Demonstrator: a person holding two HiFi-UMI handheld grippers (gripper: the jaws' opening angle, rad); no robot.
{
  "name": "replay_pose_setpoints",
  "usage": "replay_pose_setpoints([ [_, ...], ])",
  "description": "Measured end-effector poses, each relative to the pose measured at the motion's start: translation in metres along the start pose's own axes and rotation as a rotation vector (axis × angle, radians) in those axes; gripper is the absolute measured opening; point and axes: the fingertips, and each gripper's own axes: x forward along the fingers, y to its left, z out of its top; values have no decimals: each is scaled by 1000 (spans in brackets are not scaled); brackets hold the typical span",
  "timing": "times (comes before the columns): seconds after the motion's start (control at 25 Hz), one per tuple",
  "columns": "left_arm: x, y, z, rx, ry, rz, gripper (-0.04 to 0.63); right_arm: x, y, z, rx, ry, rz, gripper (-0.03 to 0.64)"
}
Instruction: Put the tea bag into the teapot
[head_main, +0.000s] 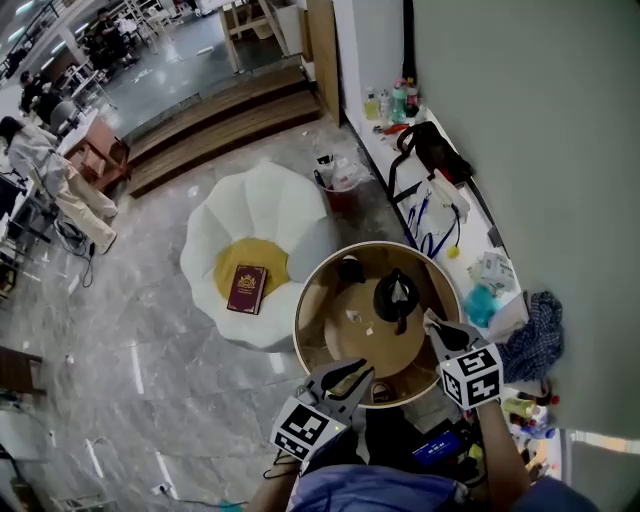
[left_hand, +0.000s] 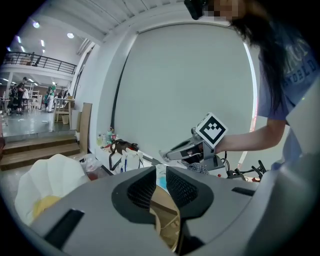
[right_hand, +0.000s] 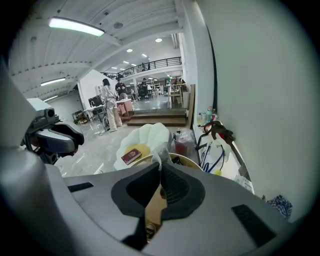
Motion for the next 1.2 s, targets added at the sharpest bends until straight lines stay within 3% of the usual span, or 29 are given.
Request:
replay_pose_setpoints([
  [0.64,75,41,-39,-78,68,54,58,137,-40,-23,-153,154,131,18],
  [1.0,86,50,-48,-123,59,73,58,190,-44,-47,-171,235,137,18],
  [1.2,85,51,-59,-147,77,79,58,214,-49,-53,-237,281,95,19],
])
